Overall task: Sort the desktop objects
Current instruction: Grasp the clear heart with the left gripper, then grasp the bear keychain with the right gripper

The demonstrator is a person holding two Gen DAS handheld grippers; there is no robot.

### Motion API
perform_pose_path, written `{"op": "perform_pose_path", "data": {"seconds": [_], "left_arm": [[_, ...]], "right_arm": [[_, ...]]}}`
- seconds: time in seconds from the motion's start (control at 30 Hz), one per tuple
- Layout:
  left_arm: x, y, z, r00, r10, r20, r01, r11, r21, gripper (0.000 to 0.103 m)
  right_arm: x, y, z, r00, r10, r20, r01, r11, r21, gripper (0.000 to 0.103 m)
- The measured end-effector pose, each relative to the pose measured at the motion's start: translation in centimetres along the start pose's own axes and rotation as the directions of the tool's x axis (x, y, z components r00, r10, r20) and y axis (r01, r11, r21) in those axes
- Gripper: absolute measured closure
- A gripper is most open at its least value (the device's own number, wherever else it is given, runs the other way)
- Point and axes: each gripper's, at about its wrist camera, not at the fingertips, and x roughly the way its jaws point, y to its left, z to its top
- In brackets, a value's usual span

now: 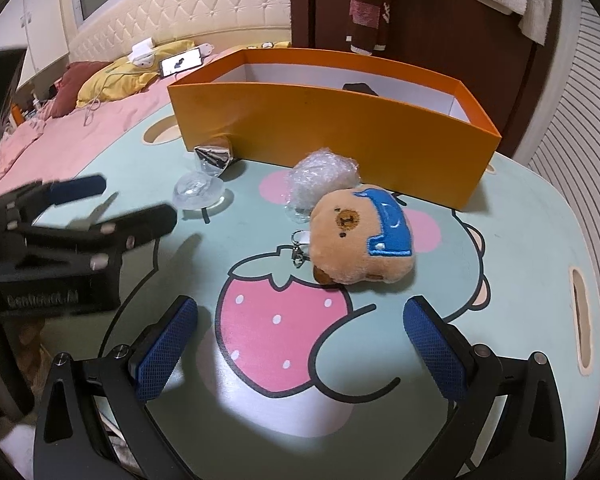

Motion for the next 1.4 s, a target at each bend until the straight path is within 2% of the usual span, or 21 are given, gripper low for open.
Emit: {"op": "perform_pose_path", "data": {"seconds": [0.13, 0.2, 0.23, 0.3, 0.37, 0.6, 0.73, 0.87, 0.97, 1.1, 1.17, 1.33, 1.4], "left_arm": [[1.3, -1.0, 0.9, 1.0, -0.012, -0.02, 0.013, 0.999, 0.029, 0.021], [1.7, -1.2, 1.0, 0.999, -0.022, -0.032, 0.023, 0.999, 0.033, 0.031], [1.9, -1.4, 1.0, 0.999, -0.031, -0.04, 0.032, 0.999, 0.035, 0.04], [1.8, -1.6, 0.9, 0.999, -0.033, -0.033, 0.034, 0.998, 0.049, 0.046], [1.6, -1.7, 0.7, 0.999, -0.028, -0.024, 0.03, 0.997, 0.07, 0.069], [-0.3, -0.3, -1.4, 1.0, 0.0, 0.006, 0.0, 0.999, 0.032, 0.069], [-0.9, 0.0, -2.4, 0.999, 0.012, 0.038, -0.013, 0.999, 0.03, 0.069], [-0.9, 0.0, -2.6, 0.998, 0.016, 0.061, -0.017, 1.0, 0.024, 0.069], [-0.9, 0.2, -2.7, 0.998, 0.011, 0.066, -0.012, 1.0, 0.022, 0.069], [-0.8, 0.5, -2.7, 0.997, 0.009, 0.072, -0.01, 1.0, 0.019, 0.069], [-0.7, 0.6, -2.6, 0.997, 0.006, 0.073, -0.007, 1.0, 0.015, 0.069], [-0.8, 0.7, -3.0, 0.997, 0.001, 0.077, -0.002, 1.0, 0.008, 0.069], [-0.8, 0.6, -3.1, 0.997, 0.001, 0.078, -0.002, 1.0, 0.007, 0.069]], "right_arm": [[-0.1, -0.2, -0.1, 1.0, 0.0, 0.002, 0.0, 1.0, 0.005, 0.0], [-0.2, -0.3, -0.1, 1.0, 0.0, 0.002, 0.0, 1.0, 0.009, 0.0], [-0.2, -0.4, -0.1, 1.0, -0.001, 0.003, 0.001, 1.0, 0.011, 0.0], [-0.2, -0.5, -0.1, 1.0, -0.002, 0.004, 0.002, 1.0, 0.014, 0.0], [-0.2, -0.5, -0.2, 1.0, -0.002, 0.004, 0.002, 1.0, 0.016, 0.0], [-0.2, -0.5, -0.2, 1.0, 0.005, 0.008, -0.006, 1.0, 0.024, 0.0], [-0.5, -1.1, -0.1, 0.999, 0.037, 0.02, -0.038, 0.998, 0.059, 0.0], [-2.0, -2.6, 0.5, 0.991, 0.075, 0.108, -0.089, 0.987, 0.137, 0.001], [-2.7, -3.2, 1.2, 0.987, 0.046, 0.151, -0.07, 0.984, 0.163, 0.001], [-1.7, -3.4, 2.1, 0.995, -0.001, 0.099, -0.014, 0.988, 0.156, 0.002], [-1.0, -3.5, 2.6, 0.998, -0.014, 0.062, 0.004, 0.989, 0.151, 0.01], [0.9, -2.9, 3.8, 0.999, -0.044, -0.011, 0.045, 0.994, 0.099, 0.016], [1.4, -2.6, 3.8, 0.998, -0.052, -0.037, 0.055, 0.995, 0.08, 0.036]]}}
